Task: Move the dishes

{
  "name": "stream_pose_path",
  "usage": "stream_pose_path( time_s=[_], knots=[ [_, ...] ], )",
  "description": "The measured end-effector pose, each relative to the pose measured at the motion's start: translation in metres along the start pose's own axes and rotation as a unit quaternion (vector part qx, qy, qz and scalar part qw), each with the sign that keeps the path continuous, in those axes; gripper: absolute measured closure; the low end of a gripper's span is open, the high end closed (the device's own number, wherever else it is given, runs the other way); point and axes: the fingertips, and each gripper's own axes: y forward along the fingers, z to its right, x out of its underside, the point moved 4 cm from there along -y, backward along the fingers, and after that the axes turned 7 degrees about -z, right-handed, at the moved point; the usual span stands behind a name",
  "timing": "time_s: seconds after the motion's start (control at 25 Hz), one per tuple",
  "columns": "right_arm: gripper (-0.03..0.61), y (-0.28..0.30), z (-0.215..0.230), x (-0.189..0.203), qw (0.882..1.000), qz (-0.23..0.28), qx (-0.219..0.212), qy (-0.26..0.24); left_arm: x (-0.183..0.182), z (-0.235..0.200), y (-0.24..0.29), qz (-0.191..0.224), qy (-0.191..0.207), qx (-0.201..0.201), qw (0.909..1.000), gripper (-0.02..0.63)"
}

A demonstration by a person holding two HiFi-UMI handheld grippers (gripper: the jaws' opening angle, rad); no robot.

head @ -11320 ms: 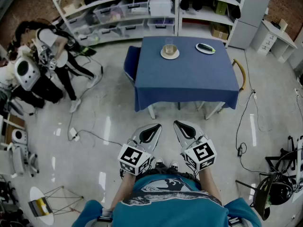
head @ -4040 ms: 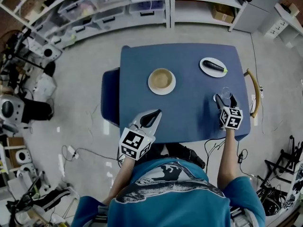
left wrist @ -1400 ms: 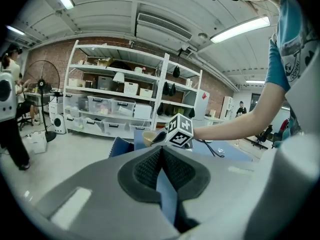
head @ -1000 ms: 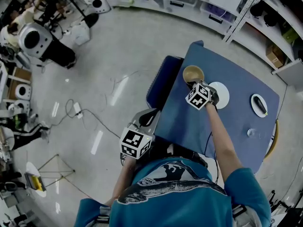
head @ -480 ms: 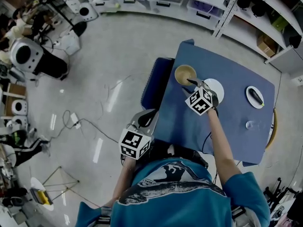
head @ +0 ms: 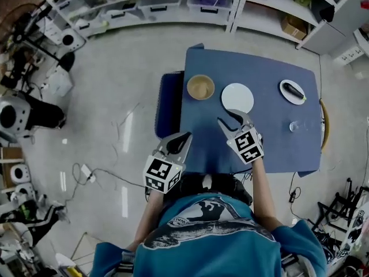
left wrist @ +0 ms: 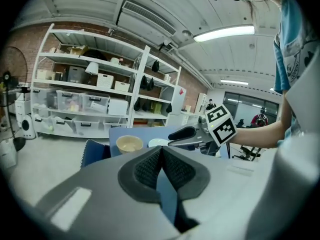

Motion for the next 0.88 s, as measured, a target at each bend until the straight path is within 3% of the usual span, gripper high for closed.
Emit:
stream_pose_path(
  time_s=[0.2, 0.44, 0.64, 0.88],
  knots=[
    [0.439, -0.039, -0.009, 0.034, 0.997, 0.003, 0.032, 0.070, -0.001, 0.020, 0.024, -0.014, 0.025, 0.052, 0.9982, 0.600],
    [0.445, -0.093, -0.012, 0.070, 0.985, 0.020, 0.070, 0.155, 0.000, 0.056, 0.044, -0.033, 0.060, 0.106, 0.9920, 0.600],
    [0.453, -0.136, -0.021, 0.083, 0.975, 0.057, 0.085, 0.198, 0.000, 0.086, 0.047, -0.039, 0.074, 0.115, 0.9898, 0.600],
    [0.454, -0.171, -0.034, 0.098, 0.974, 0.080, 0.076, 0.199, 0.005, 0.128, 0.038, -0.032, 0.072, 0.102, 0.9916, 0.600]
  ],
)
